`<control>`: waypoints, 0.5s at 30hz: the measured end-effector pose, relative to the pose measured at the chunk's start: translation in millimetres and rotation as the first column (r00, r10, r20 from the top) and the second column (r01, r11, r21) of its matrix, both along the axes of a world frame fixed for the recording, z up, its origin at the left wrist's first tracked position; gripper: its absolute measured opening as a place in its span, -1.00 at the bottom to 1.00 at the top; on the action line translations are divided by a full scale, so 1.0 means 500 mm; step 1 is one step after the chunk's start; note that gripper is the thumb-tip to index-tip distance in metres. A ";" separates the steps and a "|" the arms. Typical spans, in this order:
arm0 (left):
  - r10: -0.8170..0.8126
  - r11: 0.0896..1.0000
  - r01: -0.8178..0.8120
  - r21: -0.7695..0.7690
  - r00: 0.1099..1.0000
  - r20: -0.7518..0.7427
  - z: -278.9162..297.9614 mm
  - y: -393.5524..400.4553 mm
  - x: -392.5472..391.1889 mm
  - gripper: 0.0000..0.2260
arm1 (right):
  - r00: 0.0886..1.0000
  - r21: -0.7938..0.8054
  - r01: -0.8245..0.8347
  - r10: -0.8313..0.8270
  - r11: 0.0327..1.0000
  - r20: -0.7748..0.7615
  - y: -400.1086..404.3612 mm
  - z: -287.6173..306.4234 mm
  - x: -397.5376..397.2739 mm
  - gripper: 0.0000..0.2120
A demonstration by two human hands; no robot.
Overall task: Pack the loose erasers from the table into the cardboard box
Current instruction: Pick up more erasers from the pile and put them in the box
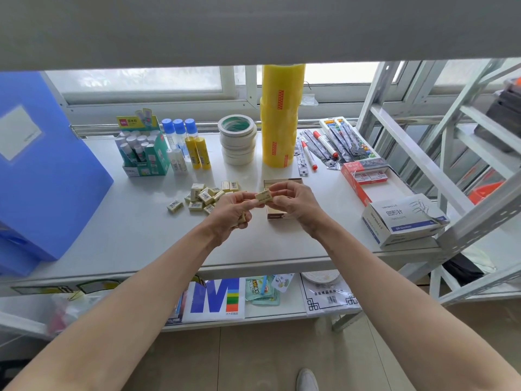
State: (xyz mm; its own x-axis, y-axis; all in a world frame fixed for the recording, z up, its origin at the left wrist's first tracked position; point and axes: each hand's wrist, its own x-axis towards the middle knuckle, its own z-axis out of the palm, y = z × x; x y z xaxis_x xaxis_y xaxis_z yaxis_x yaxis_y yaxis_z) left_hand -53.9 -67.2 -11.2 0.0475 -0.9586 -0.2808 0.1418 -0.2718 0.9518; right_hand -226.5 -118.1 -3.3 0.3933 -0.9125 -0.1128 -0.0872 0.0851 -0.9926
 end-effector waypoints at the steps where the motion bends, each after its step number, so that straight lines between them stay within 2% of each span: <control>1: 0.003 1.000 -0.003 0.001 1.000 0.001 0.000 0.000 0.000 -0.87 | 1.000 0.011 -0.002 0.002 1.000 0.009 0.001 0.001 0.000 -0.81; 5: 0.004 1.000 -0.004 0.010 1.000 0.023 -0.001 -0.003 -0.001 -0.84 | 1.000 0.016 -0.012 0.012 1.000 -0.013 0.004 -0.001 -0.003 -0.85; 9: -0.004 1.000 0.003 0.023 0.998 0.056 -0.001 -0.010 -0.008 -0.82 | 0.997 -0.047 -0.040 0.037 0.998 -0.064 0.003 -0.005 -0.011 -0.72; 12: -0.007 1.000 0.005 0.021 0.994 0.109 -0.001 -0.021 -0.021 -0.77 | 0.974 -0.164 -0.107 0.070 0.981 -0.217 0.003 -0.005 -0.017 -0.70; 15: 0.008 1.000 -0.009 0.007 0.986 0.164 -0.001 -0.030 -0.038 -0.77 | 0.933 -0.251 -0.077 -0.019 0.965 -0.360 -0.004 -0.008 -0.031 -0.77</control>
